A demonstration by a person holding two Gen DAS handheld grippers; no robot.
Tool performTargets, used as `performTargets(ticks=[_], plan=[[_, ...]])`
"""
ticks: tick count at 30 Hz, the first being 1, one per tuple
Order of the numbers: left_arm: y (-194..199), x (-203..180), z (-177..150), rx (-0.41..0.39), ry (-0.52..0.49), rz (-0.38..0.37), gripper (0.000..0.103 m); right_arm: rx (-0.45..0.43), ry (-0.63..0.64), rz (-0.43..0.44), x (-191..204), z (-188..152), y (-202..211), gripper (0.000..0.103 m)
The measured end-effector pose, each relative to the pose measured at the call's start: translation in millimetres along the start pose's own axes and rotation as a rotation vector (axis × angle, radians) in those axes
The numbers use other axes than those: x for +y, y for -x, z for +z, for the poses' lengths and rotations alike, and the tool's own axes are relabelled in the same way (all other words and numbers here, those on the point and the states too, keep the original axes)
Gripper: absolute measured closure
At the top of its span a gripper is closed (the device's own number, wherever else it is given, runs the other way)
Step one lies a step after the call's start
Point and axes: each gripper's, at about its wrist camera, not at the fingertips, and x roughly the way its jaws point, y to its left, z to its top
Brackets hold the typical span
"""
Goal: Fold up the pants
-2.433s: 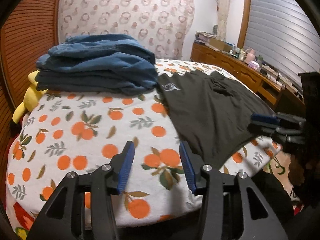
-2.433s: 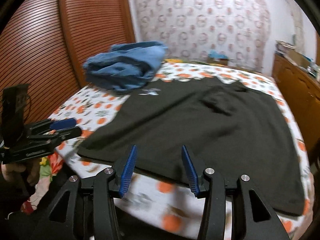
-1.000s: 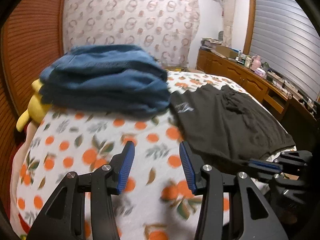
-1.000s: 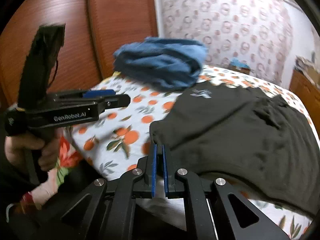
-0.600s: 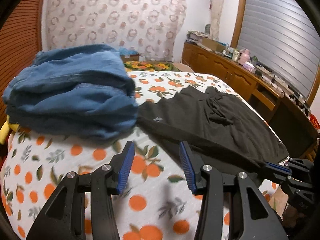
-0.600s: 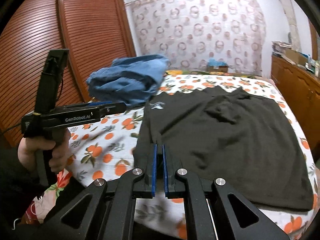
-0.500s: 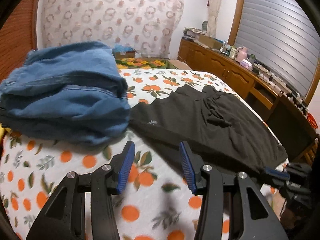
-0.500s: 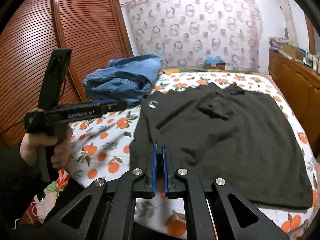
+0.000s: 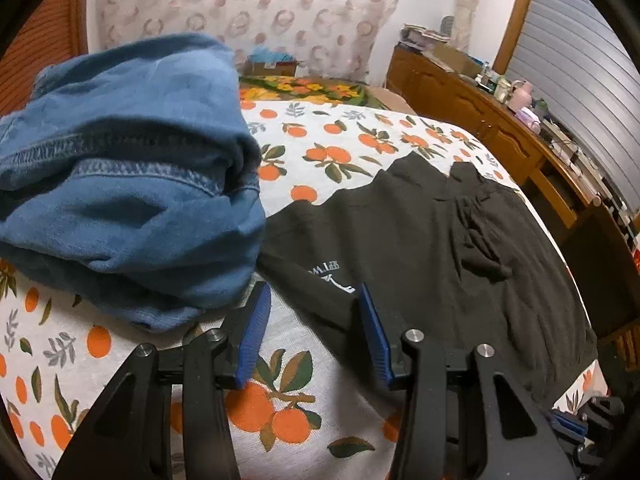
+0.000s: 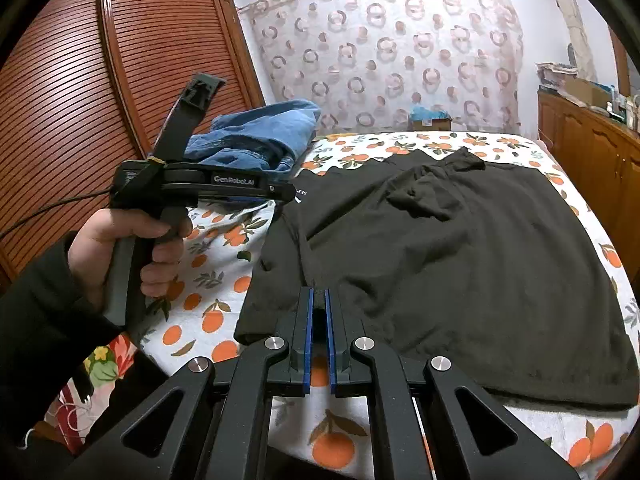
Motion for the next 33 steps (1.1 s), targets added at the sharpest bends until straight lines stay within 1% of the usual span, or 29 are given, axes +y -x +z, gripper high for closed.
performTargets(ticks=[2,4,5,6,8,9,12,15,21,24,27,30,33], plan=[[-2,0,1,0.001,0.012,0.006,0.056,0.000,-0.003,0.003,-1,-1,1,0.098],[-3,-1,2,-0.007,0.016,0.004,0.067,0.001,-0.002,0.004,1,-1,0,0.098],[-4,-3,3,-0.007,0.010,0.011,0.080,0.001,-0.001,0.003,2,0,-2,0.098],[-5,-5,3,-0.003,-0.002,0.020,0.087,0.001,0.000,0.003,3,-1,-2,0.098],[-6,-9,3,0.000,-0.020,0.019,0.095,0.000,-0.002,0.006,1,-3,-1,0.098],[-6,-11,4,-0.003,-0.024,0.016,0.097,0.000,-0.002,0.006,0,-3,-1,0.098],[0,-17,6,-0.035,-0.037,0.011,0.099,-0.003,-0.005,0.005,-3,-2,0,0.098],[13,-26,13,-0.086,-0.063,0.008,0.099,-0.008,-0.006,-0.001,-5,-1,1,0.098],[33,-58,39,-0.154,-0.127,-0.020,0.099,-0.046,-0.014,-0.018,-20,4,19,0.098],[39,-85,54,-0.184,-0.172,-0.043,0.099,-0.081,-0.025,-0.038,-32,8,36,0.098],[40,-115,65,-0.203,-0.226,-0.051,0.099,-0.113,-0.045,-0.066,-48,11,54,0.098],[37,-152,76,-0.210,-0.275,-0.079,0.099,-0.138,-0.076,-0.094,-68,10,72,0.098],[33,-183,80,-0.207,-0.315,-0.098,0.099,-0.155,-0.113,-0.121,-89,5,91,0.098]])
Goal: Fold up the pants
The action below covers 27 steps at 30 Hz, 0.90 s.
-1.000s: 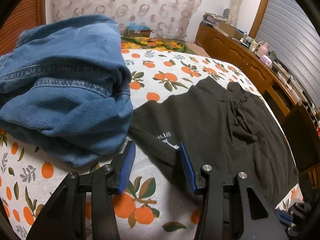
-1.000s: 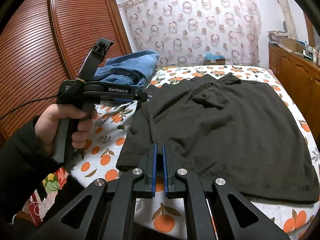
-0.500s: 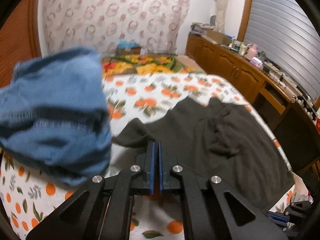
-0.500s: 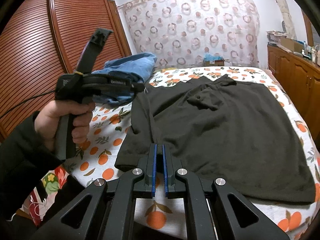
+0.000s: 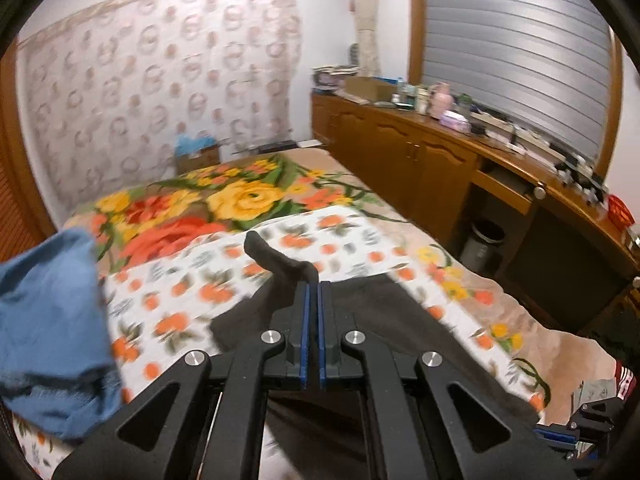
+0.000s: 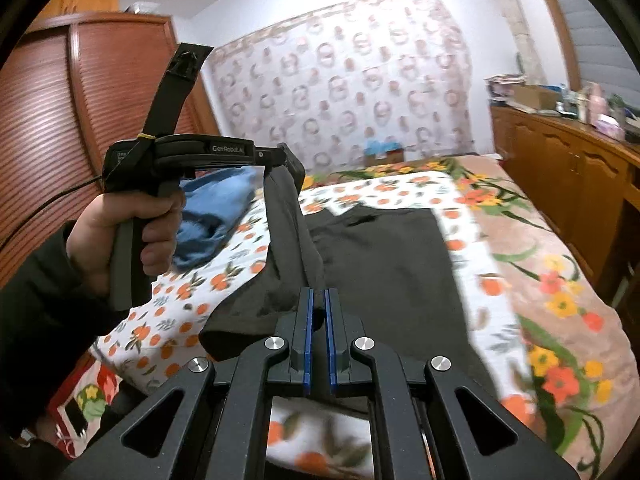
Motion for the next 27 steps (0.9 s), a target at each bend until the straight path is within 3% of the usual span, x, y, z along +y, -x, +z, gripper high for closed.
performTargets(ticks=[7,14,18,23,27], plan=[[-28,-54,11,0.037,-0.067,-0.052,0.099,-0.003,-0.061,-0.061,-39,-14,25,0.098],[-67,-81,1,0.134,-0.120,-0.056,0.098,0.075,-0.112,-0.080,-59,-26,14,0.098],[-75,-80,-7,0.181,-0.102,-0.088,0.080,0.099,-0.124,-0.086,-62,-26,11,0.098],[-59,-80,-12,0.167,-0.098,-0.137,0.058,0.101,-0.141,-0.101,-67,-26,13,0.097],[-38,-75,-22,0.154,-0.115,-0.154,0.057,0.107,-0.123,-0.144,-65,-26,13,0.093]])
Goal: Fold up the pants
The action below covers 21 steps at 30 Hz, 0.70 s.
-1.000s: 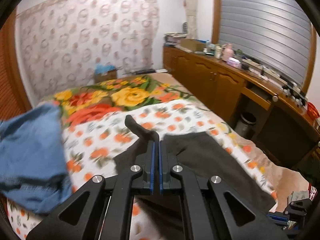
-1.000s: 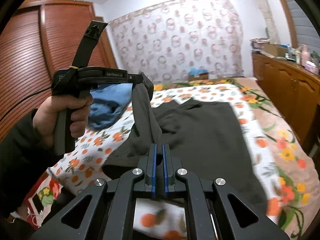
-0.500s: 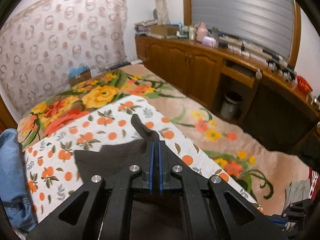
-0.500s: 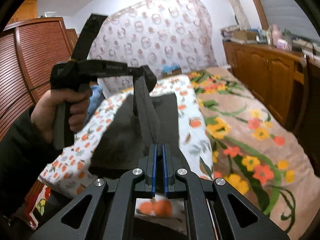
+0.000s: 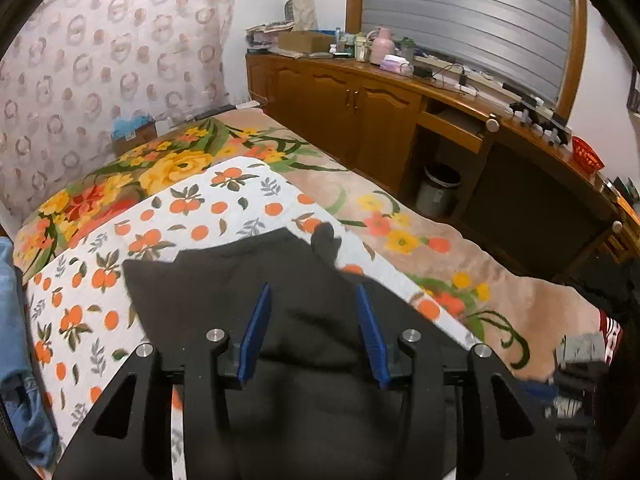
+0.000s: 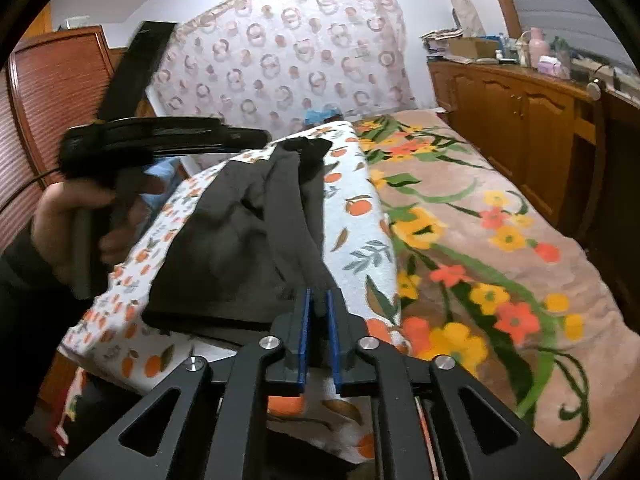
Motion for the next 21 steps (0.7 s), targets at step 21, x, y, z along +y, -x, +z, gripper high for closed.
performTargets(ticks=[21], plan=[[34,44,-75,-0.041,0.083,0.021,0.034,0.002,0.056,-0.052,-6,19,2,0.074]])
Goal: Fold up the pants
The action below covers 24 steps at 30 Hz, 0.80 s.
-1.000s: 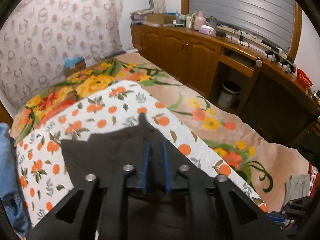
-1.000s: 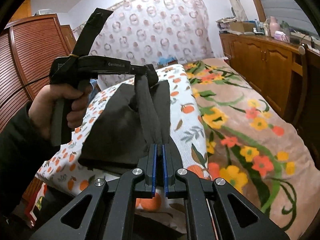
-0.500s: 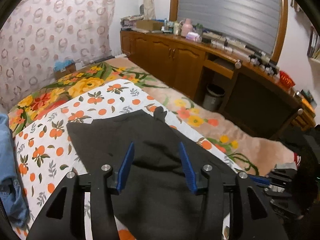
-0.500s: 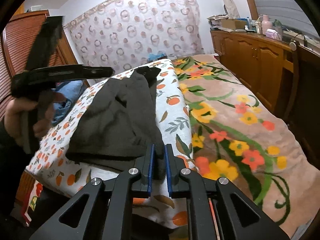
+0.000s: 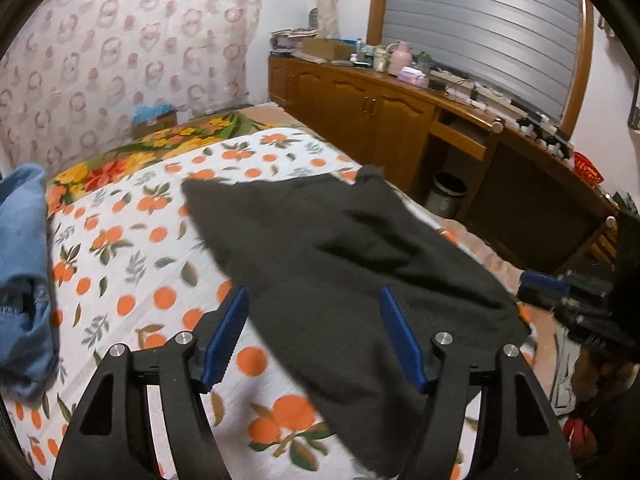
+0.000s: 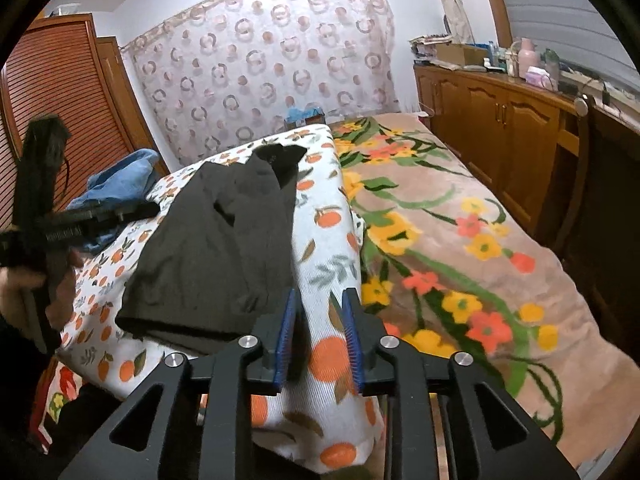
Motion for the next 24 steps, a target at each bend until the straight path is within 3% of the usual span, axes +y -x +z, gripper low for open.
performTargets(ticks=[5,16,24], plan=[[0,6,-10,-0.017,0.001,0.025,0.034,-0.003,0.054,-0.002,5,19,-11,0.057],[-15,-3,-24,0.027,-0.056,0.076,0.034,0.042,0.136,0.029,21,91,-66,0.057],[-16,9,-25,0.039,0.016,0.107,0.034,0.148,0.072,0.093,20,126,-113,0.057]])
